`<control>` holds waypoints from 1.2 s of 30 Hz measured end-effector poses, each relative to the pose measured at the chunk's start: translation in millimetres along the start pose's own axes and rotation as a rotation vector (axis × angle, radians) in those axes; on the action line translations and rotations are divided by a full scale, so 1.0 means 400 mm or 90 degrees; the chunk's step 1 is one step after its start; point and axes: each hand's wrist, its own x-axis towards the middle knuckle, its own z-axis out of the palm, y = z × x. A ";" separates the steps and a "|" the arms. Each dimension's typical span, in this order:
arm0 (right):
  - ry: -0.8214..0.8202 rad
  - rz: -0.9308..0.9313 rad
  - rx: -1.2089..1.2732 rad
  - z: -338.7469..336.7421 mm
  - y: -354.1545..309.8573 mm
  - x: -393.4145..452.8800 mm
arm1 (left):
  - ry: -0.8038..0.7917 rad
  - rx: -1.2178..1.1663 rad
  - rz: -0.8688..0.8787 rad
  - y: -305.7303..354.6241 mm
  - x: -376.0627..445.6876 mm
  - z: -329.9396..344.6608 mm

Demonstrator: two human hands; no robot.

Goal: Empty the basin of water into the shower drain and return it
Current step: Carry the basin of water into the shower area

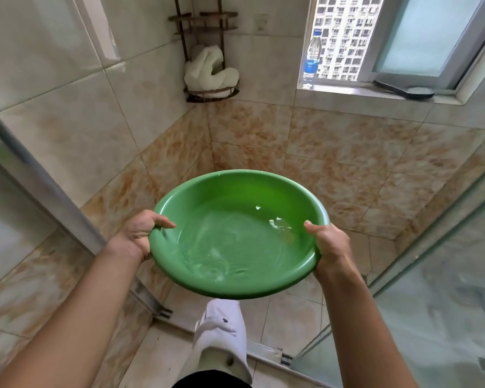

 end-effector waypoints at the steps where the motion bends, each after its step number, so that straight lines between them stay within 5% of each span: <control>1: 0.003 0.001 0.000 0.011 0.000 0.016 | 0.000 -0.003 -0.003 0.007 0.023 0.000; 24: 0.044 -0.075 -0.005 0.452 -0.216 0.576 | -0.167 -0.067 0.000 0.570 0.680 0.155; 36: 0.152 -0.073 0.003 0.422 -0.375 0.739 | -0.196 0.017 -0.022 0.718 0.796 0.397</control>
